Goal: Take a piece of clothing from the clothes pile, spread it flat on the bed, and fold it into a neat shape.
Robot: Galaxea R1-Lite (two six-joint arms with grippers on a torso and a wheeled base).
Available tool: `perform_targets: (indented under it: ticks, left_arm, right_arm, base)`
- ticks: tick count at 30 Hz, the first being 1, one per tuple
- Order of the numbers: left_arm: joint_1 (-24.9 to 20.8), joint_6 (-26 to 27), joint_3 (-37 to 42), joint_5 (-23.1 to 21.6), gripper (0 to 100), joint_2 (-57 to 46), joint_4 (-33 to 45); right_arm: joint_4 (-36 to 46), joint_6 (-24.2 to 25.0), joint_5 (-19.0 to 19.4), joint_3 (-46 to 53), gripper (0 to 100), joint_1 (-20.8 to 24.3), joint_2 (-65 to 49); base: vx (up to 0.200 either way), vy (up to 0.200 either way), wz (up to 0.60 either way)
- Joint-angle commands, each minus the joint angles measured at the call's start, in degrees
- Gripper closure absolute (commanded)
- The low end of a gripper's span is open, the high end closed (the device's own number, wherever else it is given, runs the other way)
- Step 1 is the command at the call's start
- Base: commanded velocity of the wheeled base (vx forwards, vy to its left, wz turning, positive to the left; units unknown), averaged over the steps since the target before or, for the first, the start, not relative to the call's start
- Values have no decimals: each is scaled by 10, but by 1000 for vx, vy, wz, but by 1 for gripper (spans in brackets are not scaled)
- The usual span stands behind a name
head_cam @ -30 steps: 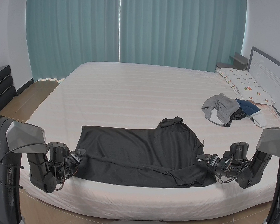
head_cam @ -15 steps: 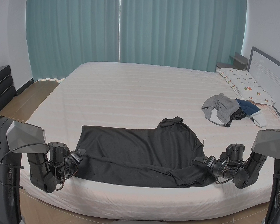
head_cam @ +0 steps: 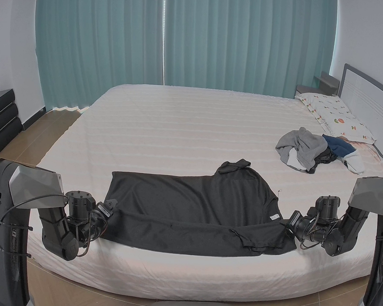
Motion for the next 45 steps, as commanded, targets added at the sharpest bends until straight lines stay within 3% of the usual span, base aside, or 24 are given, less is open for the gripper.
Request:
perform_targets:
  ticks: [1,12,21,27,35,45]
  left_arm:
    - [2,1,-19,-1,0,-1,3]
    - [20,2,-50,-23,0,-7,17]
    - [41,11,-36,-35,0,-88,182]
    - [42,11,-53,-36,0,-87,181]
    - [38,12,-134,-39,0,-23,183]
    - [35,16,-137,-45,0,-9,181]
  right_arm:
    - [-7,0,0,4,100,-1,1]
    - [-8,0,1,10,100,5,4]
    - [-12,0,0,17,100,9,5]
    - [-16,1,0,17,100,11,5]
    - [-16,1,-1,18,100,17,6]
    - [-16,2,-1,18,100,17,5]
  base:
    - [0,0,0]
    - [0,0,0]
    - [0,0,0]
    - [0,0,0]
    - [0,0,0]
    - [0,0,0]
